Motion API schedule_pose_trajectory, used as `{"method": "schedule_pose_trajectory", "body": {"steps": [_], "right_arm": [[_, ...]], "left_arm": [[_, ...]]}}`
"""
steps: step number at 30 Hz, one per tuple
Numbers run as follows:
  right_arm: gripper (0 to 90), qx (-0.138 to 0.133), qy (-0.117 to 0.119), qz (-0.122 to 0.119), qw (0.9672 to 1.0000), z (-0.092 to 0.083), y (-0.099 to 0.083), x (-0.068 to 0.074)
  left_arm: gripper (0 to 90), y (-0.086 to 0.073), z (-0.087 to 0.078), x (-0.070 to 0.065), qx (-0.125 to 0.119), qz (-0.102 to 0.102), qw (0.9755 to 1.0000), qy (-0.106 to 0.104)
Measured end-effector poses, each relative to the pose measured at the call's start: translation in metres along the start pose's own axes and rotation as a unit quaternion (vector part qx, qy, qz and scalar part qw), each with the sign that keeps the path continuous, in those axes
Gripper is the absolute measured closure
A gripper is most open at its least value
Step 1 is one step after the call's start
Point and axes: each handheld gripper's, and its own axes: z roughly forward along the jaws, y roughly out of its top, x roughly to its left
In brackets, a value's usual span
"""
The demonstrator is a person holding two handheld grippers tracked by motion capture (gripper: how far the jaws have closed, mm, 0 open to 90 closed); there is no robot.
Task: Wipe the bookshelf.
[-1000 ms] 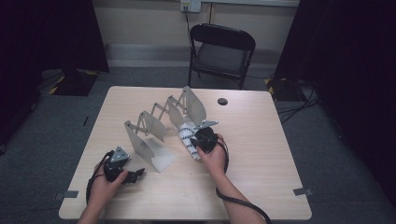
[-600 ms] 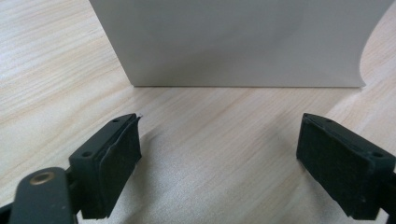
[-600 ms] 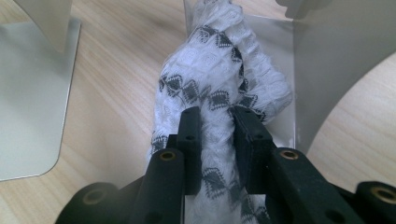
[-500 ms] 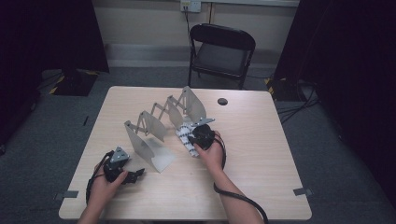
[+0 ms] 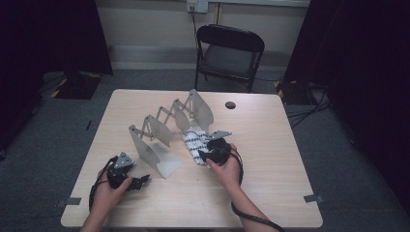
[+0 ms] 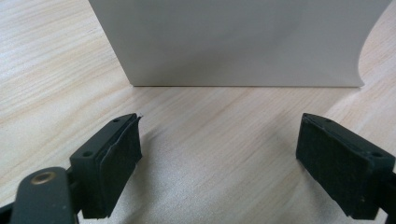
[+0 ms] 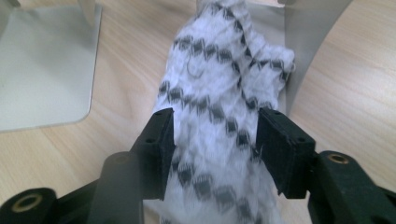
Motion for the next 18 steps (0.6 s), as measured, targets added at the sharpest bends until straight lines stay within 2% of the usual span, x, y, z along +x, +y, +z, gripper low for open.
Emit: {"method": "schedule_pose_trajectory", "body": {"steps": [1,2,4,8,15,18], "right_arm": [[64.3,0.002,0.0,-0.007,1.0,-0.001,-0.001,0.0],[65.5,0.004,0.005,-0.011,0.9999,0.0,-0.002,0.0],[72.4,0.011,0.0,-0.017,0.9998,0.003,-0.002,-0.001],[79.1,0.012,-0.009,-0.017,0.9997,0.01,0.005,-0.007],[80.0,0.008,-0.017,-0.008,0.9998,0.032,0.022,-0.015],[76.9,0.008,-0.021,-0.008,0.9997,0.039,0.026,-0.017]], "left_arm": [[13.9,0.0,0.0,0.0,0.0,0.0,1.0,0.0],[13.9,0.0,0.0,0.0,0.0,0.0,1.0,0.0],[13.9,0.0,0.0,0.0,0.0,0.0,1.0,0.0],[13.9,0.0,0.0,0.0,0.0,0.0,1.0,0.0],[13.9,0.0,0.0,0.0,0.0,0.0,1.0,0.0],[13.9,0.0,0.0,0.0,0.0,0.0,1.0,-0.001]]}}
